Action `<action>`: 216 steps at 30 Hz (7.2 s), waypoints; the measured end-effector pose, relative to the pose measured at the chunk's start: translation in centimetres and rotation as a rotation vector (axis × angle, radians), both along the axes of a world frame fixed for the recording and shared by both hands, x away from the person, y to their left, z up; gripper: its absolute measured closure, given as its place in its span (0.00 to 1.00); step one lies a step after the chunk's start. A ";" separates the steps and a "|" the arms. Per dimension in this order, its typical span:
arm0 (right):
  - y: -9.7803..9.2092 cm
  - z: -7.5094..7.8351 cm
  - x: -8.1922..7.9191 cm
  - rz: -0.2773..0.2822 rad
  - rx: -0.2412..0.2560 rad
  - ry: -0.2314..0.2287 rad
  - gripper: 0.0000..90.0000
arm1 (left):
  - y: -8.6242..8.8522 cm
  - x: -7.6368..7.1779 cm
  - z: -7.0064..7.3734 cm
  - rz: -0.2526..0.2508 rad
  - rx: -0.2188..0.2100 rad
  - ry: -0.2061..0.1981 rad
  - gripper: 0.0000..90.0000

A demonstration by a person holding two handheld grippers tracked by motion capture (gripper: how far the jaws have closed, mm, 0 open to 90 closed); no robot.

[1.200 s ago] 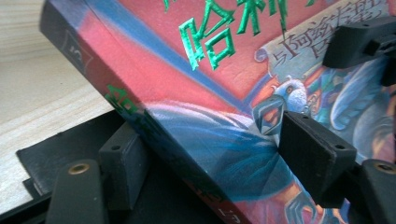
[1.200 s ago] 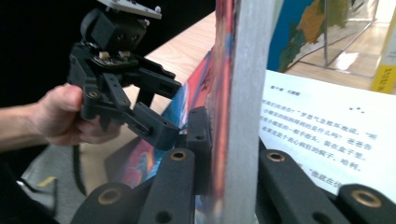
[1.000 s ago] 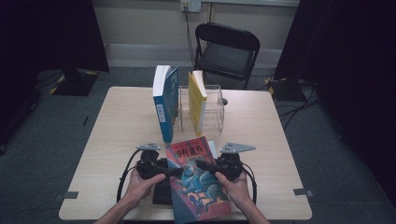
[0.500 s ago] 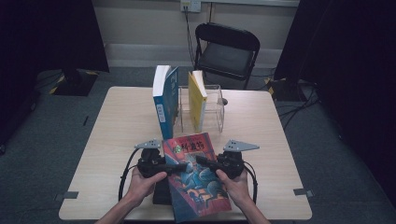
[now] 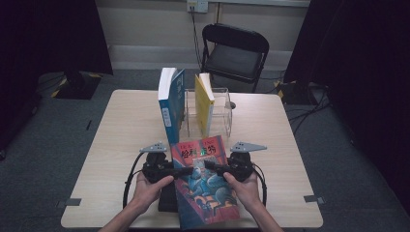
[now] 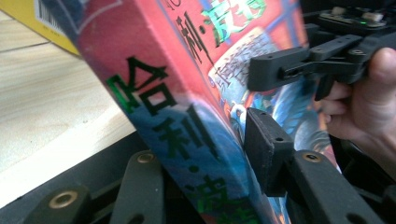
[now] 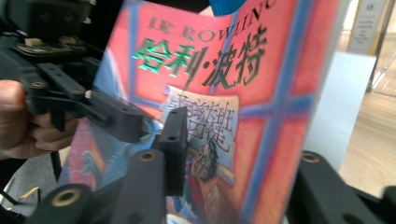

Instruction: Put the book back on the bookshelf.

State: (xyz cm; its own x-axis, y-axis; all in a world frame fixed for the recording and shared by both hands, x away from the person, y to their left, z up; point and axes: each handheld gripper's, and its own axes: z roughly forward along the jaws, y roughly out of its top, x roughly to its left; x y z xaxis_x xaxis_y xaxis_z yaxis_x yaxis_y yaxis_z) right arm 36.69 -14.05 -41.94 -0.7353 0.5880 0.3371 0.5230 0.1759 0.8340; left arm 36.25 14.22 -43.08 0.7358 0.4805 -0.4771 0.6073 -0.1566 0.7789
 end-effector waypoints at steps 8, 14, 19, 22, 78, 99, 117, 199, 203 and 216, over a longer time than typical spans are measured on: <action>-0.4 0.5 0.0 0.017 0.050 -0.023 0.80 | 0.0 -0.1 0.9 -0.010 0.004 -0.008 0.71; -0.4 1.8 -0.3 0.039 0.044 -0.052 0.84 | 0.2 -0.4 1.8 -0.011 0.005 -0.035 0.72; -0.1 2.8 -0.1 0.032 0.061 -0.078 0.86 | 0.4 -0.1 2.7 0.005 -0.013 -0.053 0.74; -0.1 3.6 0.3 0.027 0.082 -0.094 0.86 | 0.5 0.1 3.6 0.018 -0.031 -0.089 0.74; -1.4 3.6 -0.1 0.036 0.063 -0.216 0.49 | -1.5 -4.1 6.2 0.065 0.049 -0.470 0.72; -1.6 3.5 -0.4 0.013 0.053 -0.195 0.44 | -1.8 -4.4 6.2 0.150 0.043 -0.442 0.83; -10.9 -2.3 -2.1 -0.242 -0.166 -0.045 0.24 | 0.8 -3.3 5.9 0.231 -0.011 -0.338 0.83; -12.4 -8.0 -0.8 -0.328 -0.437 -0.026 0.14 | -5.2 9.2 6.2 0.722 0.197 -0.322 0.83; -12.4 -8.0 -0.8 -0.328 -0.437 -0.026 0.14 | -5.9 9.6 5.4 0.736 0.216 -0.354 0.83; -12.4 -8.0 -0.8 -0.328 -0.438 -0.026 0.14 | -6.0 7.9 4.2 0.712 0.211 -0.397 0.80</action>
